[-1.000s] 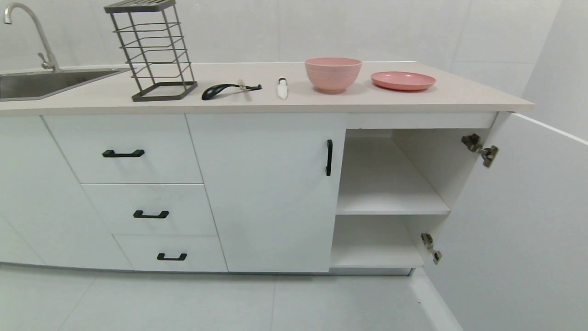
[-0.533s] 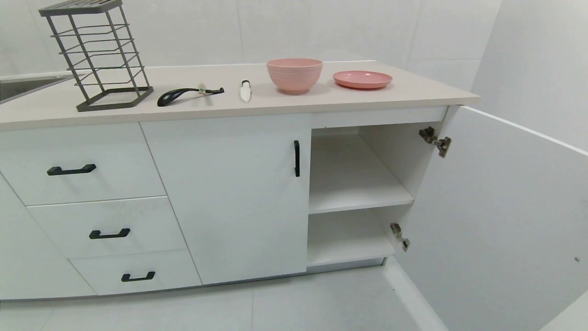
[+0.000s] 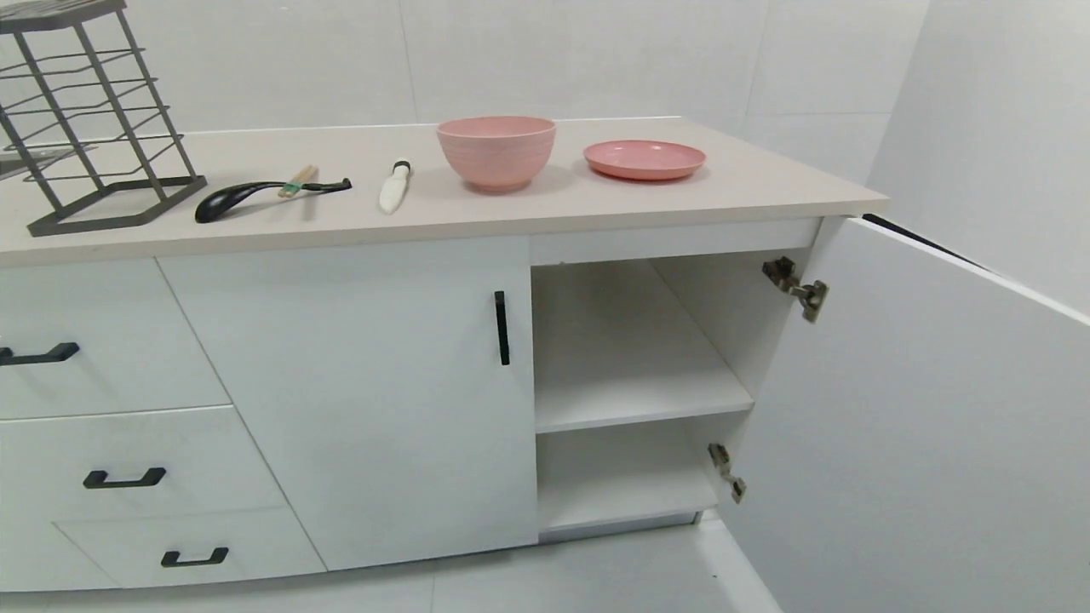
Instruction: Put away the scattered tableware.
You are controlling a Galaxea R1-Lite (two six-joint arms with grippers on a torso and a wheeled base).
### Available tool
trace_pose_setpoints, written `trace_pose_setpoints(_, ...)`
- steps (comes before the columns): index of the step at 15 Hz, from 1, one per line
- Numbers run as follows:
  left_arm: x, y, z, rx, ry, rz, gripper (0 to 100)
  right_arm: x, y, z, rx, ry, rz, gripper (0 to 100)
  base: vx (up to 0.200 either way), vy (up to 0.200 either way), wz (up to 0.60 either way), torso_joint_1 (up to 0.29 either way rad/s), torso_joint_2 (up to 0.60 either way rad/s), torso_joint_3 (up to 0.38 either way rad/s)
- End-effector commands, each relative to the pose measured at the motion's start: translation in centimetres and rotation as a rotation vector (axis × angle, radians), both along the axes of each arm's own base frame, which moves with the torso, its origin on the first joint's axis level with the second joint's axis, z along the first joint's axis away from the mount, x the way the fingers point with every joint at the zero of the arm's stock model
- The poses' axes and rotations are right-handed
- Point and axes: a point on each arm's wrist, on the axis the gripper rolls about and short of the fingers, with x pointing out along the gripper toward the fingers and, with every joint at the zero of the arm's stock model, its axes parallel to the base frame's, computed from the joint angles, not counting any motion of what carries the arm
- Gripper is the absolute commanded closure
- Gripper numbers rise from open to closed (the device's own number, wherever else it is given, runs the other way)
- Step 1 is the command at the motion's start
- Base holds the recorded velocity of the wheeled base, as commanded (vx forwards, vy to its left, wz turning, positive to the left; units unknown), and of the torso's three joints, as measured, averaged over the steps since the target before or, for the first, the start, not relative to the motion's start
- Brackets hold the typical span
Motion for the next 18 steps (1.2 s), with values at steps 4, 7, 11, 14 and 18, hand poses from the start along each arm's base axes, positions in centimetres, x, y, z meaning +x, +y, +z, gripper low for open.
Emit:
trace_pose_setpoints(4,0.02,0.00,0.01,0.000,0.003,0.000,0,0.01,0.00,-0.01,0.000,0.003,0.001,0,0.200,0.200,0.00,0.004,0.00,0.004)
trace_pose_setpoints(7,0.02,0.00,0.01,0.001,0.003,0.000,0,0.01,0.00,-0.01,0.000,0.003,-0.001,0,0.200,0.067,0.00,0.002,0.01,0.002)
trace_pose_setpoints(11,0.02,0.05,0.01,0.000,0.003,0.025,0,0.01,0.00,-0.01,-0.001,0.003,-0.001,0,0.000,-0.050,0.00,0.001,0.00,0.001)
trace_pose_setpoints(14,0.02,0.05,0.01,0.000,0.003,0.025,0,0.01,0.00,-0.01,-0.001,0.003,-0.001,0,0.000,-0.200,0.00,0.002,0.00,0.004)
trace_pose_setpoints(18,0.02,0.06,0.01,0.002,0.003,0.029,0,0.01,0.00,-0.01,-0.001,0.003,-0.001,0,0.000,-0.100,0.00,0.001,0.00,0.004)
